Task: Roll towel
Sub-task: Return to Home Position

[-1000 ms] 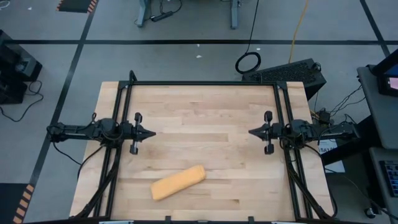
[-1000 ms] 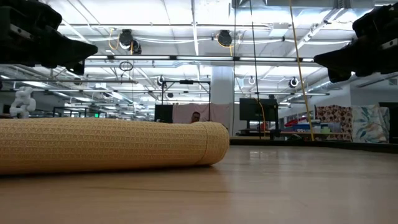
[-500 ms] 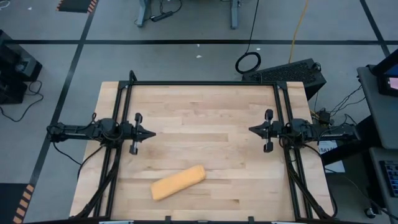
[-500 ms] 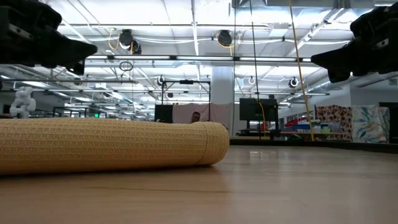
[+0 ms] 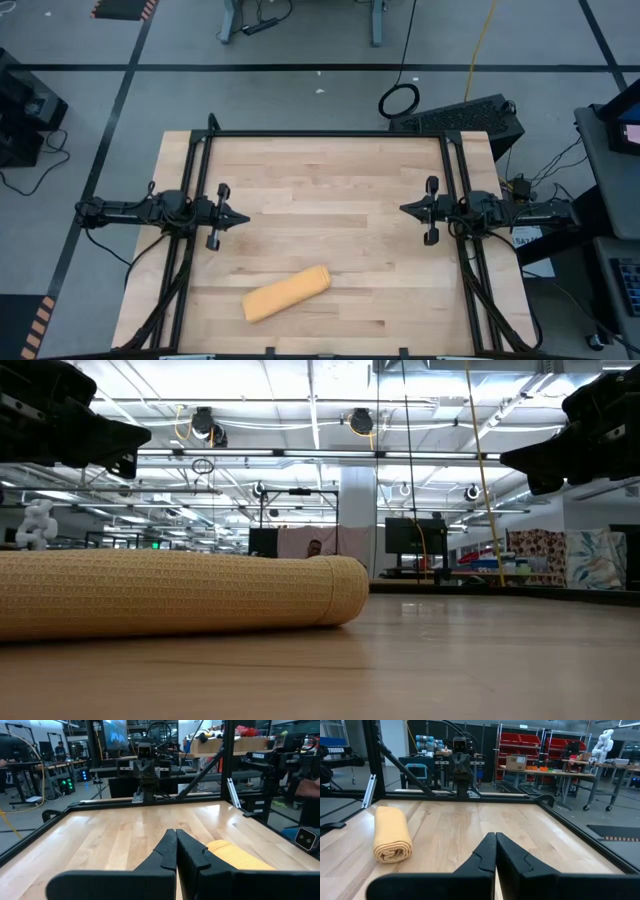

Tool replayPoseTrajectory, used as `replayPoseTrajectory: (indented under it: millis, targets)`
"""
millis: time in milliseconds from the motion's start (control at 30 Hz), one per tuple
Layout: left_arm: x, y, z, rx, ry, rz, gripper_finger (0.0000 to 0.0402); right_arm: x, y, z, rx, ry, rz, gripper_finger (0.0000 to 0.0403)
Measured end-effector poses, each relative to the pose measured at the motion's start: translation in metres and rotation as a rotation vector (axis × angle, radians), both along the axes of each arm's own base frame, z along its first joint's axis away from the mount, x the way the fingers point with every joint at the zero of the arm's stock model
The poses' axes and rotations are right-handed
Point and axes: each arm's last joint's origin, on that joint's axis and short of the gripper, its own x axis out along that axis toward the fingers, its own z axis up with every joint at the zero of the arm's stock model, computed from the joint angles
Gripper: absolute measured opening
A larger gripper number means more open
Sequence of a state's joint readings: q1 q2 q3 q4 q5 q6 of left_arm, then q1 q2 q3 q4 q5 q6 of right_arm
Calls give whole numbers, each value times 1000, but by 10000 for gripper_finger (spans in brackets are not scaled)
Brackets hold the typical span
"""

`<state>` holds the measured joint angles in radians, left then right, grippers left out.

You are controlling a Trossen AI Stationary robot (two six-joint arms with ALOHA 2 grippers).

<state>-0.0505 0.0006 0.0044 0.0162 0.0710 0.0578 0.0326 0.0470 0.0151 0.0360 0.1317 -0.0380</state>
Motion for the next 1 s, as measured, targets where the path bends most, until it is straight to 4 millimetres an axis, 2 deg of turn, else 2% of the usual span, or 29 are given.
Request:
replayPoseTrajectory:
  millis: [333,567,1000]
  targets:
    - [0,0,0,-1,-2,-4,1,0,0,0,0,0,1,0]
    - [0,0,0,0,-3,-3,23,0,0,0,0,0,1,0]
    - [0,0,0,0,-4,-2,26,0,0,0,0,0,2,0]
